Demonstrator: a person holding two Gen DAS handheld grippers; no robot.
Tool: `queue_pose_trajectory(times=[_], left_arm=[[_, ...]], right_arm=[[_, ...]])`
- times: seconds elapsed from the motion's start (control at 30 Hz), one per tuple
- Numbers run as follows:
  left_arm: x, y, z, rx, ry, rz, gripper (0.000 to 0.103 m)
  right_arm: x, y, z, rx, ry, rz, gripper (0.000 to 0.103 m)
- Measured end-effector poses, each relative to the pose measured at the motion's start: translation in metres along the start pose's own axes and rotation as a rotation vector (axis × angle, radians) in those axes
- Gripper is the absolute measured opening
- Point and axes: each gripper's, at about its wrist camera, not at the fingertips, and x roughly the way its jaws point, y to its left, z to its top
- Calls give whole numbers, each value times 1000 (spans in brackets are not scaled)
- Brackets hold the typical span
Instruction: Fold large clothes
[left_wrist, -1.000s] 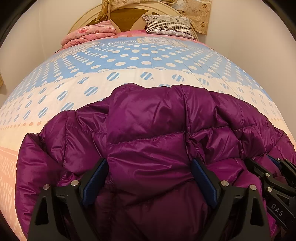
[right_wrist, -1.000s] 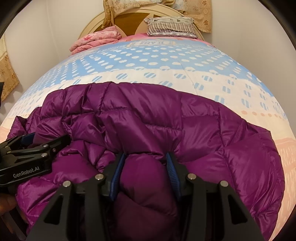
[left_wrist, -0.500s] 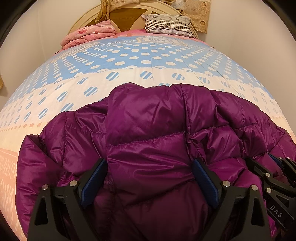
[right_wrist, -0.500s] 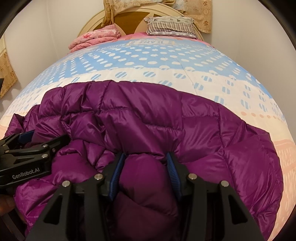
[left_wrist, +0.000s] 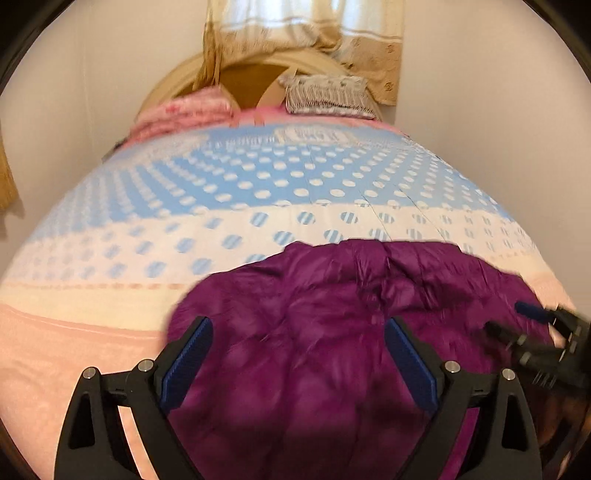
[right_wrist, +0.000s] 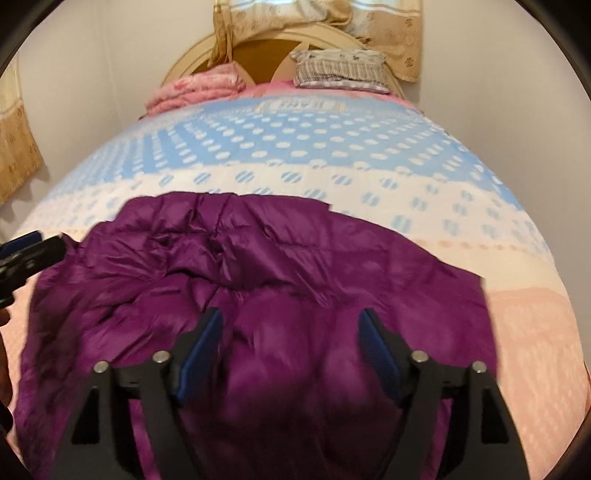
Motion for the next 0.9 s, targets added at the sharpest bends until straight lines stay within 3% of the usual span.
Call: queue_pose_trajectory(times=[0.17,0.43,0.6,0.73,0.9], left_arm=[[-54,23,-68,58,10,24,94],[-86,46,-171,15,109,61,94],[-110,54,-206,-30,120,68,94],[-126,46,-239,-35,149,31,94],[-140,31,-255,-30,145,9,94]], right_arm=[[-46,-10,-50,-1,11,-1,79],[-88,-31,-127,63,34,-77,82],[-112,-32,-164,94,35,-91,82],[-120,-24,-196,74,58,-100,82],[-137,-28,-230,118,47,-89,82]])
